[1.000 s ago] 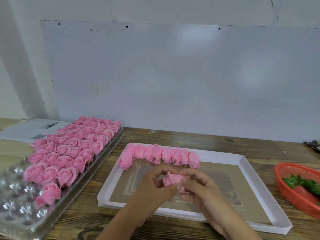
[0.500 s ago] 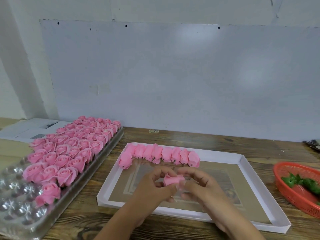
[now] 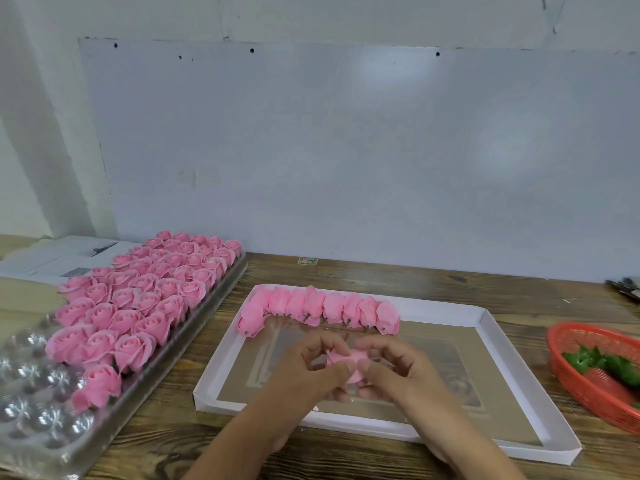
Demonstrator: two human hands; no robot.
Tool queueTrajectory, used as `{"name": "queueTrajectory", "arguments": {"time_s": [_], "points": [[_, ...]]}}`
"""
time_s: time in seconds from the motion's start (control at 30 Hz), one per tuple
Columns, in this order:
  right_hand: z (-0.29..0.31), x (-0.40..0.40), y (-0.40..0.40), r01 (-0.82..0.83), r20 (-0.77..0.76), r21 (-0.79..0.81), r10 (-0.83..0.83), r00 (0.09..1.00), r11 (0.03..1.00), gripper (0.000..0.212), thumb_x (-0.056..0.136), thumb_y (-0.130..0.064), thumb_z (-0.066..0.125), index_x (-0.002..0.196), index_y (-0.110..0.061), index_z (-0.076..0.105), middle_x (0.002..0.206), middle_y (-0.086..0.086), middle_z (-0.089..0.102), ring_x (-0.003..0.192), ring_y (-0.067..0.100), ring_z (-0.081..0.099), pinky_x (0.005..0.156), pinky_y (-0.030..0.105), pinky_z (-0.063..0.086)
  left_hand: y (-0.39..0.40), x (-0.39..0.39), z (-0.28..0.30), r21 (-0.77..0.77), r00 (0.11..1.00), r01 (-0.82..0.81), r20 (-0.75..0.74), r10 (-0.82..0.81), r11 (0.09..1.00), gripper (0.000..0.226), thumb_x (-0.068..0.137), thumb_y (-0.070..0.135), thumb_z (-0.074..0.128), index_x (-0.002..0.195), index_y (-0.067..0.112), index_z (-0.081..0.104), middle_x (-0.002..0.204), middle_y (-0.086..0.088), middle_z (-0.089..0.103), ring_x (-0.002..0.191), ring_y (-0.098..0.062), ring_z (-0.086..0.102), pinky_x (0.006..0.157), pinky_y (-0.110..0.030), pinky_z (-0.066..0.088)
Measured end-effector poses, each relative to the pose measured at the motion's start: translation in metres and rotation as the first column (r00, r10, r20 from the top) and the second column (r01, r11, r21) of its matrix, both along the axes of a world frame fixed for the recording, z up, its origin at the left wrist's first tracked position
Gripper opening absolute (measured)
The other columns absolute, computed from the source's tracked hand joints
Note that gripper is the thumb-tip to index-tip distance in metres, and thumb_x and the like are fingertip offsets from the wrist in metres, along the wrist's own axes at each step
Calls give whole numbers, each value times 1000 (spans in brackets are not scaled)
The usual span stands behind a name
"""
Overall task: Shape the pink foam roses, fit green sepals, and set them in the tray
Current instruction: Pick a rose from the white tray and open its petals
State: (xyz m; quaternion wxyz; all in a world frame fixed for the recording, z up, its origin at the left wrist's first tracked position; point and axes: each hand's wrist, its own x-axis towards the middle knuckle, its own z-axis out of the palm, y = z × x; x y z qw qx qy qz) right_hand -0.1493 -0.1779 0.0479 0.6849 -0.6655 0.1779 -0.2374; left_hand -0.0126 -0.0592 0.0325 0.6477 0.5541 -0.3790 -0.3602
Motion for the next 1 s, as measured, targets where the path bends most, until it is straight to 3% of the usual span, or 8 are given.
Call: {"name": "queueTrajectory", "arguments": {"time_s": [0.07, 0.13, 0.27, 0.43, 0.7, 0.8, 0.9, 1.0], "points": [[0, 0, 2, -18, -7, -75, 17, 1000, 997, 27, 87, 2, 69, 99, -22, 74, 81, 18, 69, 72, 24, 66, 76, 34, 59, 0, 0, 0, 5, 999, -7, -36, 7, 1000, 9, 83, 16, 75, 90, 18, 70, 88, -7, 72, 70, -18, 64, 71, -29, 57], [0, 1, 2, -12, -9, -107, 11, 1000, 994, 30, 86, 5, 69, 96, -23, 74, 74, 9, 70, 68, 20, 66, 74, 31, 58, 0, 1, -1, 6, 1000, -6, -29, 6, 1000, 13, 81, 18, 76, 92, 18, 70, 89, -7, 72, 71, -18, 64, 72, -30, 57], [0, 1, 1, 6, 4, 8, -6, 1000, 1000, 23, 86, 4, 68, 96, -16, 74, 84, 4, 71, 65, 19, 66, 66, 27, 57, 0, 2, -1, 1, 1000, 10, 8, -10, 1000, 21, 77, 24, 79, 96, 19, 70, 94, -6, 71, 74, -19, 64, 75, -32, 56], [1, -1, -1, -62, 36, 137, 58, 998, 989, 19, 74, -14, 78, 93, -15, 75, 73, 10, 63, 62, 16, 62, 60, 26, 55, 0, 2, 0, -32, 999, 33, 37, -31, 999, 20, 80, 23, 79, 98, 19, 71, 98, -10, 72, 77, -20, 64, 75, -32, 57], [0, 1, -2, -75, -1, 174, 77, 997, 982, 31, 70, -31, 74, 92, -10, 73, 80, 14, 67, 64, 18, 62, 63, 28, 56, 0, 0, 1, -45, 999, 23, 48, -20, 999, 18, 79, 21, 79, 95, 19, 71, 89, -2, 71, 72, -19, 66, 71, -31, 57], [-2, 2, -2, -60, -10, 177, 63, 998, 982, 37, 73, -31, 73, 98, -4, 69, 82, 16, 67, 66, 19, 62, 63, 29, 56, 0, -1, 1, -36, 999, 0, 52, 2, 999, 14, 80, 18, 77, 93, 19, 71, 88, -4, 72, 71, -19, 67, 71, -30, 57], [-3, 3, -1, -16, -29, 84, 19, 999, 996, 20, 84, -19, 71, 100, -7, 70, 88, 19, 69, 74, 21, 67, 66, 27, 56, 0, -2, 1, -13, 999, -30, 44, 31, 999, 12, 80, 18, 77, 90, 20, 71, 91, -7, 73, 71, -20, 68, 72, -30, 58], [-5, 4, 1, 17, -5, -27, -17, 1000, 999, 18, 85, -4, 71, 102, -12, 70, 97, 14, 72, 81, 23, 69, 76, 37, 60, -1, 0, 0, 9, 998, -57, 19, 57, 998, 12, 80, 19, 77, 90, 20, 71, 92, -7, 73, 69, -20, 68, 72, -30, 58]]}}
